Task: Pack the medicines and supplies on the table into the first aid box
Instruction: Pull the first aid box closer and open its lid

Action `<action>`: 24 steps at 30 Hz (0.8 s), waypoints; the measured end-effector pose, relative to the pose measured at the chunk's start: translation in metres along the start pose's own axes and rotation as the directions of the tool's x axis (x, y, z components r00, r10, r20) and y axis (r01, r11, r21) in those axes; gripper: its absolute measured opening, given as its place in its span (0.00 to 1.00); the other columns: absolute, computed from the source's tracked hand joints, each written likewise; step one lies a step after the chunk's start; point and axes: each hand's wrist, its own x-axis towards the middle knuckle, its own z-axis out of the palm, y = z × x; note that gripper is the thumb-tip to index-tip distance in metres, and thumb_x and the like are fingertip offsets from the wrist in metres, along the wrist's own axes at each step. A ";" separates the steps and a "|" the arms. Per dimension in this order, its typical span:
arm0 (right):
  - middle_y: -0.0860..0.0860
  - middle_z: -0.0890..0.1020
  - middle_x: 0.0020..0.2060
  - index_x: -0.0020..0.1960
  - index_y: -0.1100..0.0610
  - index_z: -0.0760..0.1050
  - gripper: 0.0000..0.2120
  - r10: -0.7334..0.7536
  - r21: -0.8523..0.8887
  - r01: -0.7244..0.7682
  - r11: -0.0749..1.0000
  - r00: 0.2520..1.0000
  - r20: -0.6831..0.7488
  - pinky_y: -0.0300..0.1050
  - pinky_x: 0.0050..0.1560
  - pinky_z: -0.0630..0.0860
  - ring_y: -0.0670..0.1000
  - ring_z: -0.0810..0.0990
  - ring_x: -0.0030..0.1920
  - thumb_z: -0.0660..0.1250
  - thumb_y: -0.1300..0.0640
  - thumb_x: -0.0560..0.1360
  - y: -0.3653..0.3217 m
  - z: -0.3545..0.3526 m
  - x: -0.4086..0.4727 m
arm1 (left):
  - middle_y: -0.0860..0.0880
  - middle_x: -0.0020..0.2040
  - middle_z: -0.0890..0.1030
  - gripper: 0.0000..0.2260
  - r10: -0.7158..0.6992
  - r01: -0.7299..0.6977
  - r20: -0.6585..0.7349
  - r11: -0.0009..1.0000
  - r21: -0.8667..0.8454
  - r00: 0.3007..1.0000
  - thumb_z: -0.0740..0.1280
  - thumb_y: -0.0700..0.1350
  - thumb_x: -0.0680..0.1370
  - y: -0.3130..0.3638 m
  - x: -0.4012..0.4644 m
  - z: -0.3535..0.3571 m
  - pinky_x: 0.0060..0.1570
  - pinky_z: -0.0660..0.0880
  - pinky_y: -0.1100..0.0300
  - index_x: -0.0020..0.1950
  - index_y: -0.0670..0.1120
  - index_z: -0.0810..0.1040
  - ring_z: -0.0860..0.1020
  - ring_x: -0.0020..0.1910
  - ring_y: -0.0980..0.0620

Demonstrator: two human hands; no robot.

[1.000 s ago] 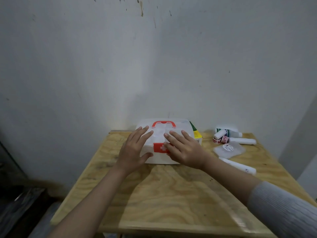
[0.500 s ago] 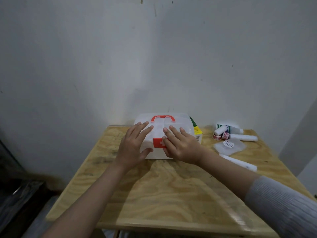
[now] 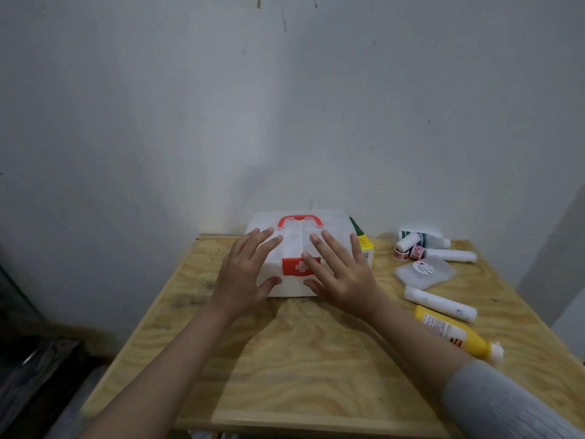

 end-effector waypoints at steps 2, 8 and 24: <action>0.61 0.79 0.61 0.63 0.57 0.72 0.25 0.001 0.000 -0.001 1.000 1.000 -0.016 0.68 0.63 0.66 0.62 0.76 0.63 0.69 0.43 0.73 0.006 0.003 0.001 | 0.48 0.70 0.72 0.34 0.001 -0.001 0.000 1.000 0.003 1.000 0.76 0.51 0.66 -0.001 0.000 0.001 0.65 0.66 0.48 0.69 0.51 0.67 0.67 0.69 0.45; 0.59 0.83 0.55 0.61 0.58 0.74 0.28 -0.048 0.002 0.048 0.999 0.997 -0.064 0.57 0.56 0.75 0.60 0.82 0.54 0.65 0.38 0.72 0.010 0.009 0.015 | 0.49 0.70 0.71 0.33 -0.001 0.001 0.008 1.000 0.006 1.000 0.75 0.53 0.66 -0.003 0.000 0.002 0.64 0.66 0.48 0.69 0.52 0.67 0.67 0.69 0.45; 0.66 0.81 0.56 0.65 0.69 0.67 0.30 -0.294 -0.333 0.347 0.877 0.935 0.200 0.61 0.47 0.81 0.66 0.82 0.52 0.58 0.44 0.79 0.004 0.012 0.016 | 0.48 0.69 0.72 0.31 -0.004 0.004 -0.006 1.000 0.008 1.000 0.72 0.54 0.68 0.000 0.000 0.003 0.67 0.62 0.51 0.69 0.52 0.66 0.67 0.70 0.45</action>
